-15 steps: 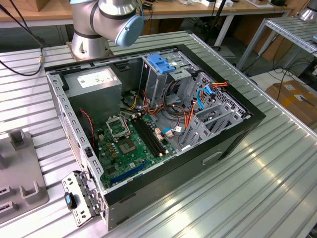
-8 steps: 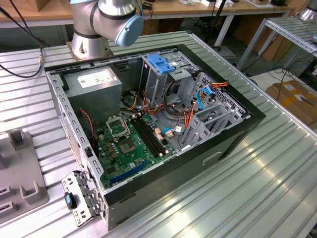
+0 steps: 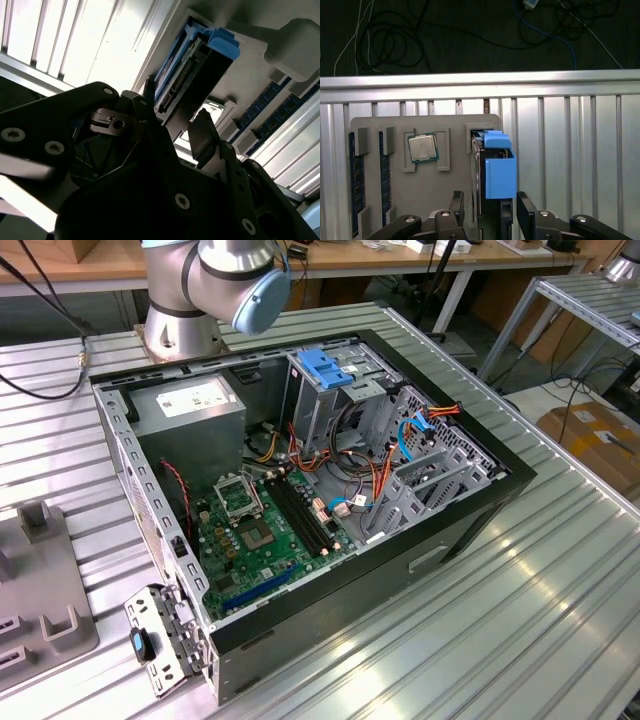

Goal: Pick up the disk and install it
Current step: 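Pick up the disk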

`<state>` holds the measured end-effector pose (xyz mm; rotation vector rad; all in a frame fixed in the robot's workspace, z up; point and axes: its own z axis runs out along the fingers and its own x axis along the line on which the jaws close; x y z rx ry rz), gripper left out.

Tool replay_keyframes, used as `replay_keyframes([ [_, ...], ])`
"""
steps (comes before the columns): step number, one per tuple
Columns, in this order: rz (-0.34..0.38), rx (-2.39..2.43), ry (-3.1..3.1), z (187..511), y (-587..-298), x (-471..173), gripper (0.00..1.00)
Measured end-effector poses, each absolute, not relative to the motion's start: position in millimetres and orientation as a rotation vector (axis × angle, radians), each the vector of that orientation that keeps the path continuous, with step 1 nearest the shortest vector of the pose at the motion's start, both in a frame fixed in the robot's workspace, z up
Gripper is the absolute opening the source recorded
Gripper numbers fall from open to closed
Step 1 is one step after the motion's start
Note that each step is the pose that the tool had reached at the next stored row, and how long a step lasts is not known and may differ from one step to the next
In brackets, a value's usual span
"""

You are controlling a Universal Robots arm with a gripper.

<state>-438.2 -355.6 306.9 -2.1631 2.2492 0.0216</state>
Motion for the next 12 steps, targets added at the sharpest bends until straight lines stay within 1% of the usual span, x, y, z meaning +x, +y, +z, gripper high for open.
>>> replay_keyframes([
  [12,0.022,-2.163,2.249,306.7,-352.4,-438.2,0.54],
])
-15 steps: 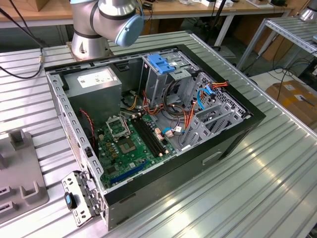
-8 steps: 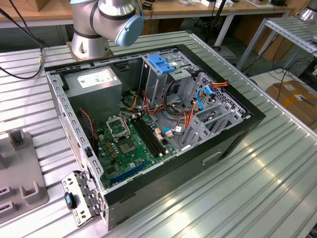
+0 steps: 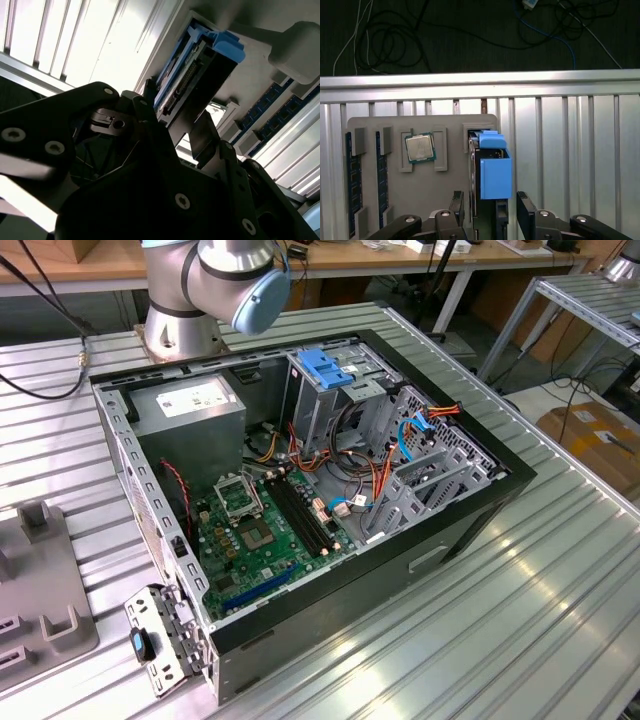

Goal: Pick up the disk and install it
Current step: 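Pick up the disk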

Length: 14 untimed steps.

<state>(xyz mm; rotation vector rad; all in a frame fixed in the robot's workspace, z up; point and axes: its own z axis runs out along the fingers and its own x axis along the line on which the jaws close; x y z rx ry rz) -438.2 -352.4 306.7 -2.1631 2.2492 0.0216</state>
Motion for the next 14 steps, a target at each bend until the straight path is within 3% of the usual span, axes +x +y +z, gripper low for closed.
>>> replay_keyframes([
  [14,0.022,-2.163,2.249,308.6,-352.4,-435.6,0.54],
])
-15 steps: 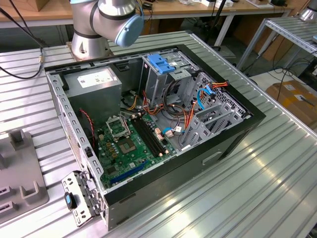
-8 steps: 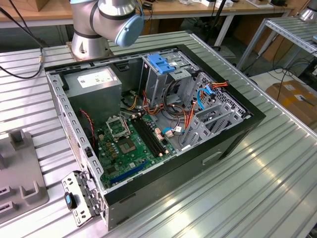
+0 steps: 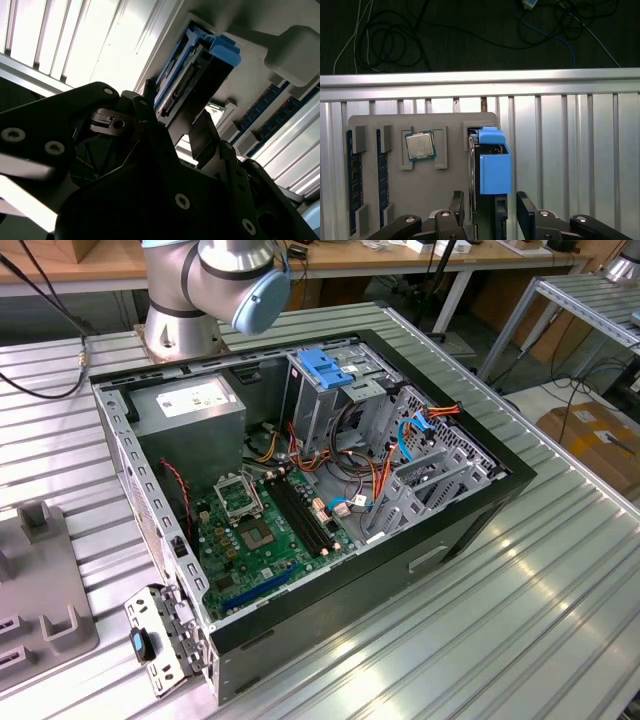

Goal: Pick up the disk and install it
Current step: 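Pick up the disk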

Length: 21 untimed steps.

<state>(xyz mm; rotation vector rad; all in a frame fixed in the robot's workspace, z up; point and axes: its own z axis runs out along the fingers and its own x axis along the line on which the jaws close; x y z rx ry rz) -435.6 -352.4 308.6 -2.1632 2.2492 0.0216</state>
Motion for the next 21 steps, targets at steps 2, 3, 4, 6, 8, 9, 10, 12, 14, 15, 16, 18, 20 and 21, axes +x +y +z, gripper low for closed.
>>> replay_keyframes([
  [2,0.022,-2.163,2.249,308.6,-352.4,-435.5,0.54],
  [3,0.022,-2.163,2.249,308.6,-352.4,-435.5,0.54],
  [4,0.022,-2.163,2.249,308.6,-352.4,-435.5,0.54],
  [6,0.022,-2.163,2.249,308.6,-352.4,-435.5,0.54],
  [8,0.022,-2.163,2.249,308.6,-352.4,-435.4,0.53],
  [9,0.022,-2.163,2.249,308.6,-352.4,-435.4,0.46],
  [10,0.022,-2.163,2.249,308.6,-352.4,-435.4,0.4],
  [12,0.022,-2.163,2.249,308.6,-352.5,-435.3,0.35],
  [14,0.022,-2.163,2.249,308.6,-352.4,-435.3,0.35],
  [15,0.022,-2.163,2.249,308.6,-352.4,-435.3,0.35],
  [16,0.022,-2.163,2.249,308.6,-352.4,-435.2,0.35],
  [18,0.022,-2.163,2.249,308.6,-352.4,-435.2,0.35],
  [20,0.022,-2.163,2.249,308.6,-352.5,-435.1,0.35],
  [21,0.022,-2.163,2.249,308.6,-352.4,-435.1,0.35],
])
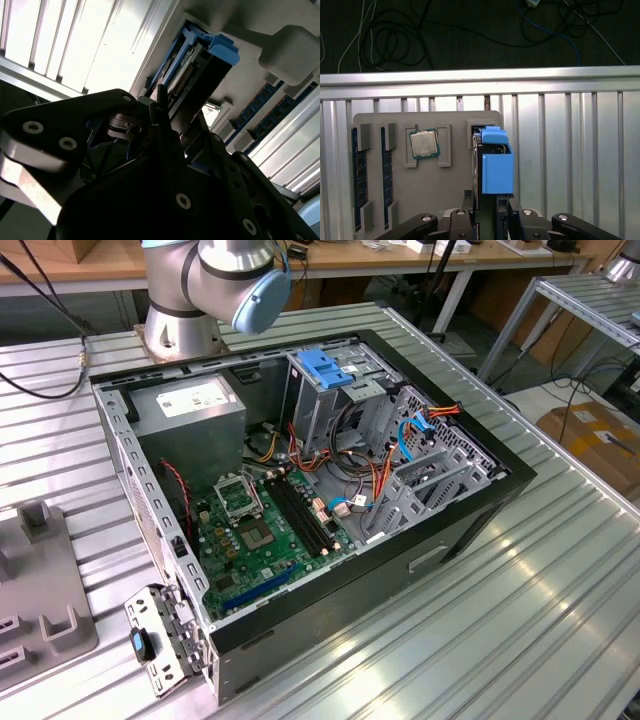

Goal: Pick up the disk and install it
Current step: 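Pick up the disk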

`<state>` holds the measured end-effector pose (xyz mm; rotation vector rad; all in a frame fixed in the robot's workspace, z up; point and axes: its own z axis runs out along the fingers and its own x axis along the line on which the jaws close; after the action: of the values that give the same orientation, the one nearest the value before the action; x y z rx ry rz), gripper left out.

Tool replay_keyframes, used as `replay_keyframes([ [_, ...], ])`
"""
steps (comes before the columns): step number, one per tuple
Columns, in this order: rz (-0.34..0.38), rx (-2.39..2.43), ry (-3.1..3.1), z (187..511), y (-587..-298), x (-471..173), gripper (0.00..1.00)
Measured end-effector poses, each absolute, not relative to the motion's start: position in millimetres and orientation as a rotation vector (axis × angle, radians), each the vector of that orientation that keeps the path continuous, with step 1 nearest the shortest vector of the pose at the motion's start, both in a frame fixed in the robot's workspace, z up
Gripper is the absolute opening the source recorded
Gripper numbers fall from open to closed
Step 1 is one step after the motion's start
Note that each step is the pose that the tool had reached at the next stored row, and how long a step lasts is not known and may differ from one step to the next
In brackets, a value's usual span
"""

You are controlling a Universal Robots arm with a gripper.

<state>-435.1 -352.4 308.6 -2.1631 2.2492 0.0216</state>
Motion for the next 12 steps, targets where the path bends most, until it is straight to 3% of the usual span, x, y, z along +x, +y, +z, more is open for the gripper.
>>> replay_keyframes([
  [12,0.021,-2.163,2.249,317.6,-352.5,-435.0,0.35],
])
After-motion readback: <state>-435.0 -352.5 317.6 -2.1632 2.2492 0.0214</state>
